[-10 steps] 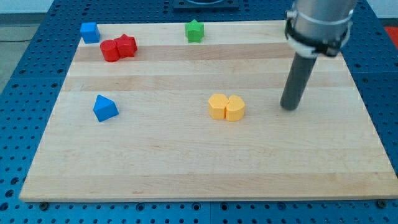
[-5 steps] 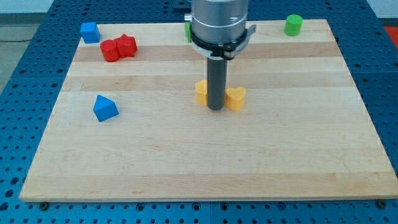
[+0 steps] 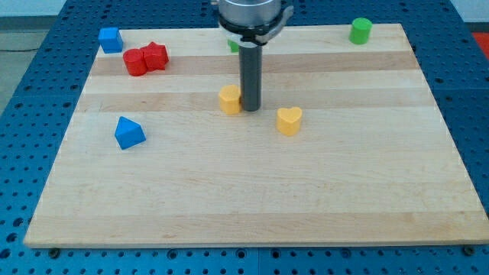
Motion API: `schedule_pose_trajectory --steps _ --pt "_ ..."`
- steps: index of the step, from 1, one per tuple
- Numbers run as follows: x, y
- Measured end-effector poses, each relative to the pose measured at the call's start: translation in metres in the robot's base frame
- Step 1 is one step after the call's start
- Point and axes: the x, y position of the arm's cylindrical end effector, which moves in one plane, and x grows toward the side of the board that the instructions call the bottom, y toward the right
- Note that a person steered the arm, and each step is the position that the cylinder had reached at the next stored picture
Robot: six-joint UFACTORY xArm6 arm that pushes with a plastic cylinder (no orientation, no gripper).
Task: Move the yellow hexagon below to the blue cube
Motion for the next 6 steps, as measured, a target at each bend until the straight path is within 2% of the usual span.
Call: schedule_pose_trajectory --steps 1,2,6 --pt "-0.007 -0.028" --pt "-0.024 -0.029" --pt "-0.019 -0.157"
